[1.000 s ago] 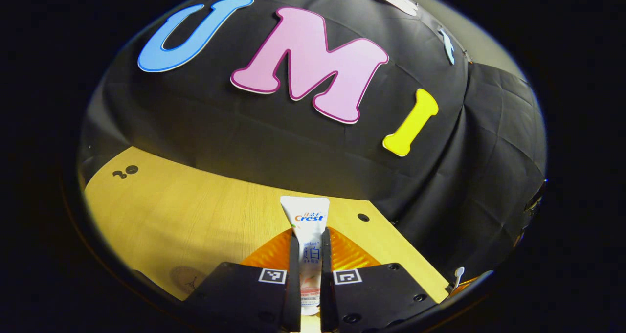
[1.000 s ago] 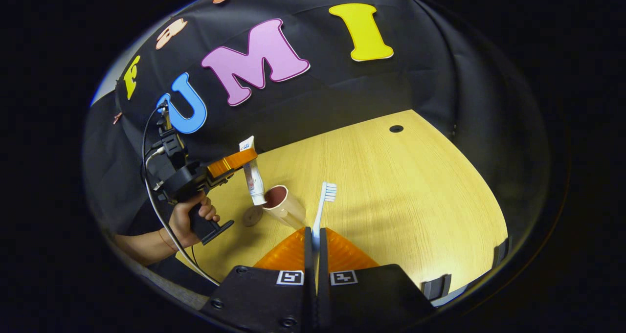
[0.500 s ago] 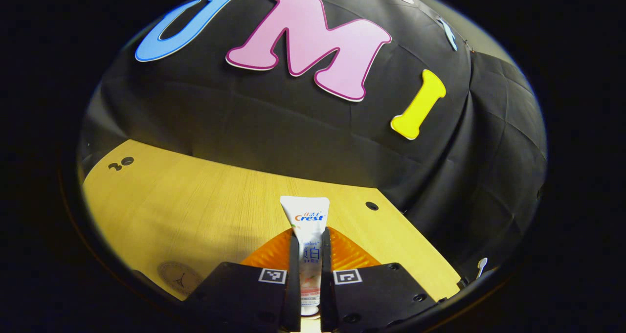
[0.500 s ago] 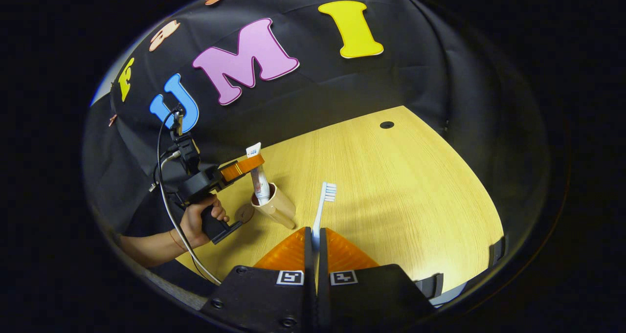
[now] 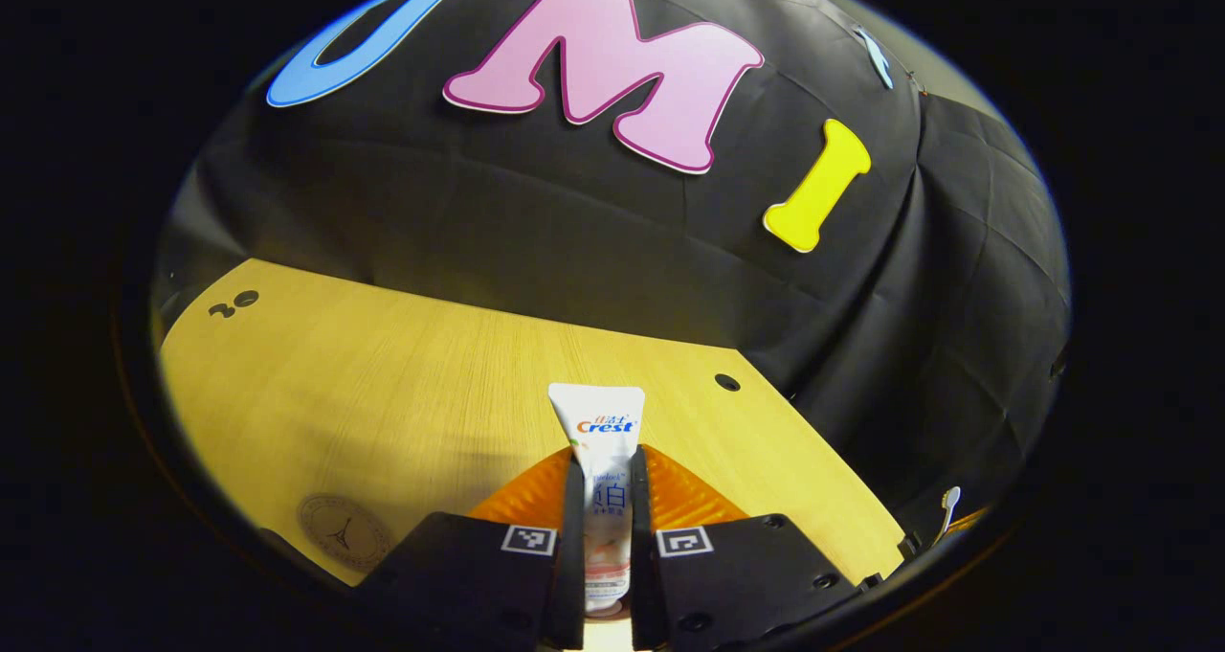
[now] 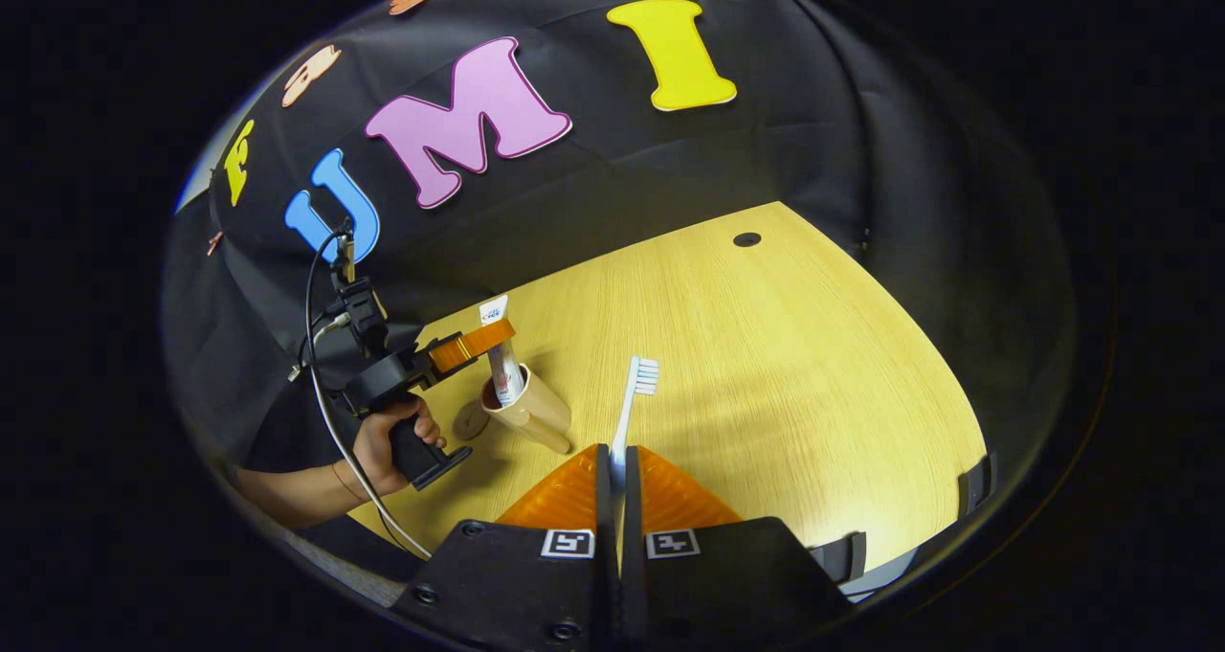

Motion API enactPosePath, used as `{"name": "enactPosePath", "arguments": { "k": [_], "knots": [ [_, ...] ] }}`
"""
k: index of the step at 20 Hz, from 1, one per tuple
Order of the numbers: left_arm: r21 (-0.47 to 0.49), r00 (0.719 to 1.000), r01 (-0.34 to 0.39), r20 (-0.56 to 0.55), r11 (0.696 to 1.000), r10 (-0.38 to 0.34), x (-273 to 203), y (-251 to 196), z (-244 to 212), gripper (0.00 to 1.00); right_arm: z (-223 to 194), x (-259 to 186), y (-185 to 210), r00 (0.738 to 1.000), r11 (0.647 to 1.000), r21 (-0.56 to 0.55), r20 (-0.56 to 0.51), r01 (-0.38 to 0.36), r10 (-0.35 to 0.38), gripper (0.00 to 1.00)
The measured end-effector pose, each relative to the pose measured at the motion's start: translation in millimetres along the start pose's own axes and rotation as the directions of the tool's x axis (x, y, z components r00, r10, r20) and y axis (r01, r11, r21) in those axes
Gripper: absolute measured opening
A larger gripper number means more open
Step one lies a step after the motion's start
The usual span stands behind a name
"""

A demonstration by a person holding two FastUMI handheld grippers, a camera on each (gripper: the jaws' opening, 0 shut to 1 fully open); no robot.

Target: Put the toothbrush and toothpaste on the desktop into the cup, then pick up the cup and place it on the coaster on the desktop.

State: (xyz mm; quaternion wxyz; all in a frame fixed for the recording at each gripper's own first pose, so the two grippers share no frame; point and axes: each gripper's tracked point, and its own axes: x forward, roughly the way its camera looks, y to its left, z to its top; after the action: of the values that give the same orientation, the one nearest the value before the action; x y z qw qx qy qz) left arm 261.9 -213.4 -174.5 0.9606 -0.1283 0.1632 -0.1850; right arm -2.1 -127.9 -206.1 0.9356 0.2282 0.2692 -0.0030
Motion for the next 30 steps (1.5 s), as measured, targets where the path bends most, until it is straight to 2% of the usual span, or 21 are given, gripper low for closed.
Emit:
{"name": "enactPosePath", "arguments": {
  "k": [1, 2, 4, 8, 13, 14, 15, 16, 17, 18, 19, 20, 23, 30],
  "knots": [
    [0.001, 1.000, 0.003, -0.001, 1.000, -0.003, 0, -1, -1, 0.25, -1, 0, 0, 1.000, 1.000, 0.001, -0.001, 0.001, -0.001, 0.05],
    [0.002, 1.000, 0.005, -0.005, 1.000, -0.005, 0, -1, -2, 0.31, -2, -1, 1, 1.000, 1.000, 0.001, -0.002, 0.000, 0.000, 0.05],
    [0.011, 1.000, 0.010, -0.011, 1.000, -0.009, -2, -3, -4, 0.29, -3, -2, 0, 1.000, 1.000, 0.001, -0.003, 0.000, 0.000, 0.05],
    [0.027, 0.996, 0.017, -0.088, 0.999, -0.014, -6, -4, -31, 0.34, -5, -5, -1, 1.000, 1.000, 0.009, 0.000, 0.000, 0.000, 0.05],
    [0.053, 0.997, 0.037, -0.076, 0.998, -0.033, -12, -10, -30, 0.41, -5, -11, 4, 1.000, 1.000, 0.021, 0.008, -0.007, 0.007, 0.05],
    [0.055, 0.997, 0.039, -0.073, 0.998, -0.035, -15, -11, -28, 0.52, -4, -11, 6, 1.000, 1.000, 0.026, 0.012, -0.013, 0.012, 0.05],
    [0.064, 0.997, 0.039, -0.066, 0.997, -0.035, -18, -13, -27, 0.46, -4, -12, 9, 1.000, 0.999, 0.031, 0.017, -0.018, 0.017, 0.05],
    [0.073, 0.998, 0.042, -0.059, 0.996, -0.037, -21, -15, -25, 0.57, -3, -12, 11, 1.000, 0.999, 0.035, 0.022, -0.023, 0.022, 0.05],
    [0.084, 0.998, 0.043, -0.051, 0.996, -0.038, -24, -15, -23, 0.60, -2, -12, 14, 0.999, 0.999, 0.038, 0.027, -0.027, 0.026, 0.05],
    [0.094, 0.998, 0.042, -0.044, 0.995, -0.038, -26, -15, -20, 0.52, -1, -13, 17, 0.999, 0.999, 0.042, 0.033, -0.032, 0.031, 0.05],
    [0.101, 0.998, 0.043, -0.040, 0.994, -0.039, -29, -15, -20, 0.63, 1, -14, 21, 0.999, 0.998, 0.046, 0.039, -0.038, 0.036, 0.05],
    [0.107, 0.999, 0.040, -0.039, 0.993, -0.036, -31, -15, -19, 0.55, -4, -14, 18, 0.998, 0.998, 0.049, 0.048, -0.042, 0.039, 0.05],
    [0.128, 0.999, 0.023, -0.028, 0.991, -0.020, -44, -11, -14, 0.59, 3, -14, 32, 0.995, 0.997, 0.050, 0.079, -0.063, 0.059, 0.05],
    [0.135, 0.996, 0.048, 0.063, 0.990, -0.057, -104, -10, 20, 0.64, 33, -6, 62, 0.979, 0.990, 0.085, 0.179, -0.112, 0.096, 0.05]
  ]
}}
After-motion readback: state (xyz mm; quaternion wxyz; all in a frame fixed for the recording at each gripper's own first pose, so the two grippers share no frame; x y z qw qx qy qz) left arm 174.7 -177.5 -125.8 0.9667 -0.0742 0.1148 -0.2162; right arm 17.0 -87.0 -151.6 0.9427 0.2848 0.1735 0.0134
